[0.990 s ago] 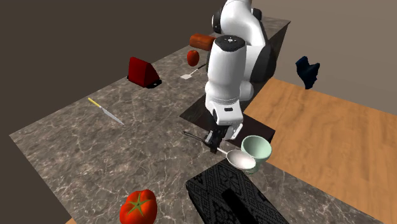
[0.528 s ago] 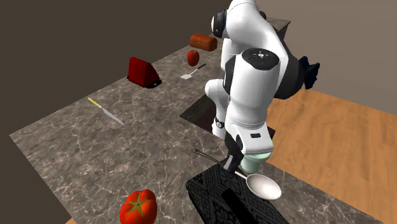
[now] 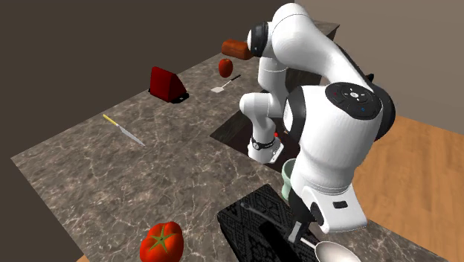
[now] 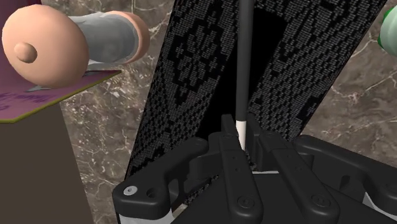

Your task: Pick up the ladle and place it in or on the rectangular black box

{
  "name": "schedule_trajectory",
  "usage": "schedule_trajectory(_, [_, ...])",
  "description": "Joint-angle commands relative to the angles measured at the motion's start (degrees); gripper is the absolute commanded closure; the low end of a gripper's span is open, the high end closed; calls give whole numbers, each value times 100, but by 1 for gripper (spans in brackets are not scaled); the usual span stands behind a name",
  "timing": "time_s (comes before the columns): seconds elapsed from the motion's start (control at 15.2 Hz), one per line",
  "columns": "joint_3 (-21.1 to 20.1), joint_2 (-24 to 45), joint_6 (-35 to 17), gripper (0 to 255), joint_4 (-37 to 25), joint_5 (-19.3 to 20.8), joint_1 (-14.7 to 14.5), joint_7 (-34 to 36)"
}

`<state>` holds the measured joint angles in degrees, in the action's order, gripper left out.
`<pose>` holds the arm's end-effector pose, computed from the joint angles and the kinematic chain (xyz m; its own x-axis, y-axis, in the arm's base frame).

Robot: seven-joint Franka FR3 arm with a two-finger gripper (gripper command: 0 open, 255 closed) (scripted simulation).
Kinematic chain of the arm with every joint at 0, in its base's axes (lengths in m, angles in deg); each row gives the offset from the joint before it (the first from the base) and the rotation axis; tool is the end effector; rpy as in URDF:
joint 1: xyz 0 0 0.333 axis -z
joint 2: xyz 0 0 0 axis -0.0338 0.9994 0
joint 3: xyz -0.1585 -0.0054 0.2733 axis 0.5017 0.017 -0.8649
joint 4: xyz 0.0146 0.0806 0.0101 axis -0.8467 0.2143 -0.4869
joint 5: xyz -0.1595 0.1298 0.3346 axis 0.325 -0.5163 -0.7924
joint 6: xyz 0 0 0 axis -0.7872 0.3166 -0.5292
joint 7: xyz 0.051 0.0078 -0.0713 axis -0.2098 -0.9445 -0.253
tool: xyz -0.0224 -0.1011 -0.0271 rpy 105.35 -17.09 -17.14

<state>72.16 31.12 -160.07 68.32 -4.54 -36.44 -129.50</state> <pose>0.4322 0.3864 0.5501 -0.1378 0.9901 0.0251 0.9845 0.1342 0.1131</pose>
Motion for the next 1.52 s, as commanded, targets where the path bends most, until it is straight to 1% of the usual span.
schedule_trajectory(0.0, [-14,62,-117,255,53,9,-15,41])
schedule_trajectory(0.86, [-11,190,-1076,255,887,40,-13,91])
schedule_trajectory(1.39, [-11,190,-1076,255,887,40,-13,91])
schedule_trajectory(1.45, [-11,190,-1076,0,886,40,-13,91])
